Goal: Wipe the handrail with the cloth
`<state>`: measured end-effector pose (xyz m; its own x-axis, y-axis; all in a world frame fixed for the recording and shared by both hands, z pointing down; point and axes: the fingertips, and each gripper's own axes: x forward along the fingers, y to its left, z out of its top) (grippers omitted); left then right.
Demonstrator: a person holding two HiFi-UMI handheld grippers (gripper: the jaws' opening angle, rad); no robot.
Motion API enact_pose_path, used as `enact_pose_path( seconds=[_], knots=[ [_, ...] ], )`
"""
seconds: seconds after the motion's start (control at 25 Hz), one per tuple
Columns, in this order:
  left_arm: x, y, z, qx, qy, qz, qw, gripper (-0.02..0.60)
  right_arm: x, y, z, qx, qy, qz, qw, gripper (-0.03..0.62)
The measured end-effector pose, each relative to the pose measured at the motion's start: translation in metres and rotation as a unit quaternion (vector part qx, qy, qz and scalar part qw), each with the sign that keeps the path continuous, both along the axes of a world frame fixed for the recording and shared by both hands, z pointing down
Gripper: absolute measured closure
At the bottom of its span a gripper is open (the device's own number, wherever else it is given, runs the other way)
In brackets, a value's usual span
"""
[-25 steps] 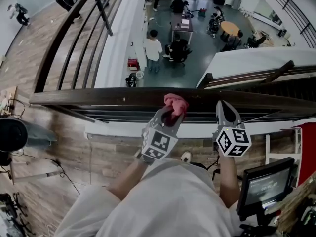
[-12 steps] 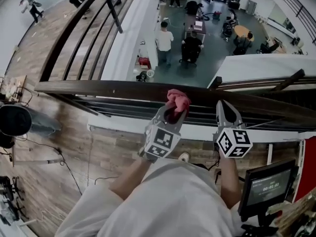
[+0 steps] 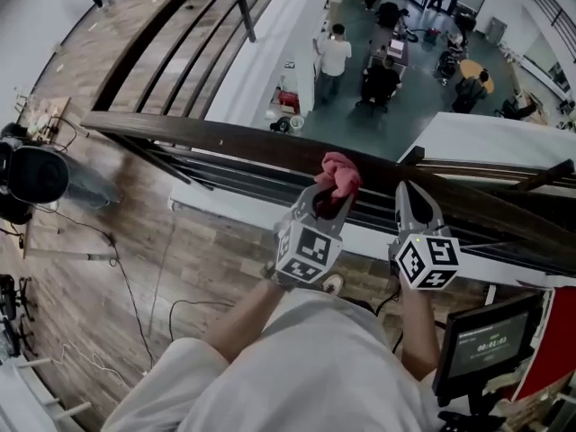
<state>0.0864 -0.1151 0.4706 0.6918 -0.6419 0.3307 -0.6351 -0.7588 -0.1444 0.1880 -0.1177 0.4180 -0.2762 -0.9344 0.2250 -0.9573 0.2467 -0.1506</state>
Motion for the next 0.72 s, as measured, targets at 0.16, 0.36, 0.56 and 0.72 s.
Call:
enact_pose_path(
  seconds=[0.16, 0.36, 0.56, 0.72],
  knots=[
    [-0.011, -0.005, 0.0, -0.01, 0.013, -0.004, 0.9999, 0.506, -0.018, -0.002, 0.008, -0.011, 0.004, -0.007, 1.0, 0.591],
    [-0.032, -0.017, -0.006, -0.01, 0.028, -0.014, 0.9995, 0.506, -0.025, -0.002, 0.012, -0.023, 0.011, -0.004, 1.0, 0.591],
    [-0.06, -0.025, -0.008, -0.007, 0.034, -0.027, 0.9991, 0.506, -0.033, -0.001, 0.013, -0.028, 0.017, -0.004, 0.999, 0.591],
    [-0.09, -0.035, -0.016, 0.009, 0.031, -0.038, 0.9987, 0.505, -0.039, -0.004, 0.014, -0.027, 0.022, 0.004, 0.999, 0.591]
  ],
)
